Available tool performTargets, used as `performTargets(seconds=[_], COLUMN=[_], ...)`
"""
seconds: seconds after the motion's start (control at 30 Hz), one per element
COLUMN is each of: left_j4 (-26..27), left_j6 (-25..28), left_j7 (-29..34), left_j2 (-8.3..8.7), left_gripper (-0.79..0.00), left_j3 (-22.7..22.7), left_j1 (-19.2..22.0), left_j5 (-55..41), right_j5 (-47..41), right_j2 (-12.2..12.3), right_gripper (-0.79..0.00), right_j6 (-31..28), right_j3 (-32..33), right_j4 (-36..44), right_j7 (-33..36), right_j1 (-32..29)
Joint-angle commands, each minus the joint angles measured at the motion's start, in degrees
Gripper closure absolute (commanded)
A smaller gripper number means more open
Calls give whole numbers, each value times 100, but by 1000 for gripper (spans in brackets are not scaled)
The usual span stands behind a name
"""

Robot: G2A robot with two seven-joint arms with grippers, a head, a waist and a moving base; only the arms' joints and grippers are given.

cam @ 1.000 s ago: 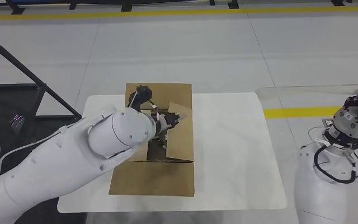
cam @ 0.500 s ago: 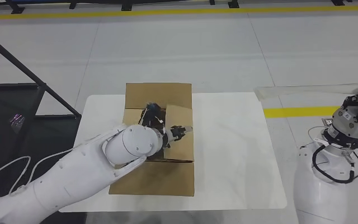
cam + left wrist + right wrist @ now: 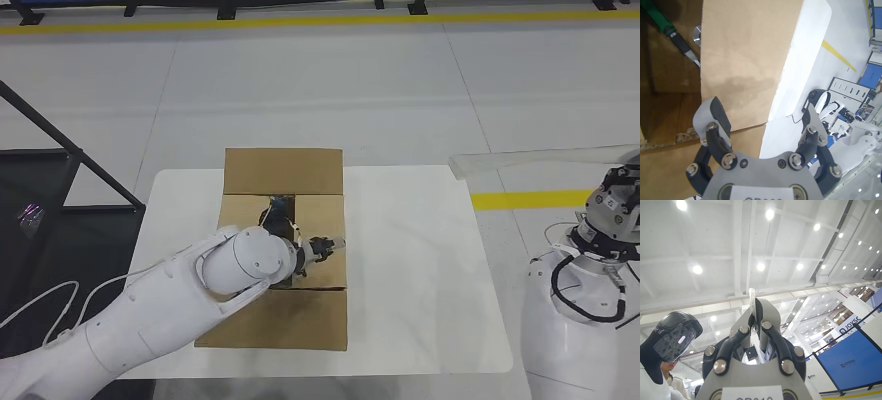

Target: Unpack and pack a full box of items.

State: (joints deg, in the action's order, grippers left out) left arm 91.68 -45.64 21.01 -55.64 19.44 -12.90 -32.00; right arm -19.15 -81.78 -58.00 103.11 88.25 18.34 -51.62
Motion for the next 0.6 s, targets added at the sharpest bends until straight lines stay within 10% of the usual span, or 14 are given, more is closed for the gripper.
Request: performTargets(seconds=[0.0, 0.3, 0.57], left_j4=[-50, 0, 929], left_j6=[19, 118, 432], left_j7=[41, 69, -611], left_j2=[-45, -129, 323], left_gripper=[-785, -785, -785], left_j3=[9, 336, 1737], left_j1=[-26, -124, -875], left_j5=[37, 156, 103], right_j5=[4, 23, 66], right_j2=[5, 26, 35], right_gripper=[0, 0, 0], right_j6=[0, 0, 0], right_j3=[-5, -43, -213], right_j4=[2, 17, 27], right_j7=[-11, -70, -48], right_j1=[-2, -19, 51])
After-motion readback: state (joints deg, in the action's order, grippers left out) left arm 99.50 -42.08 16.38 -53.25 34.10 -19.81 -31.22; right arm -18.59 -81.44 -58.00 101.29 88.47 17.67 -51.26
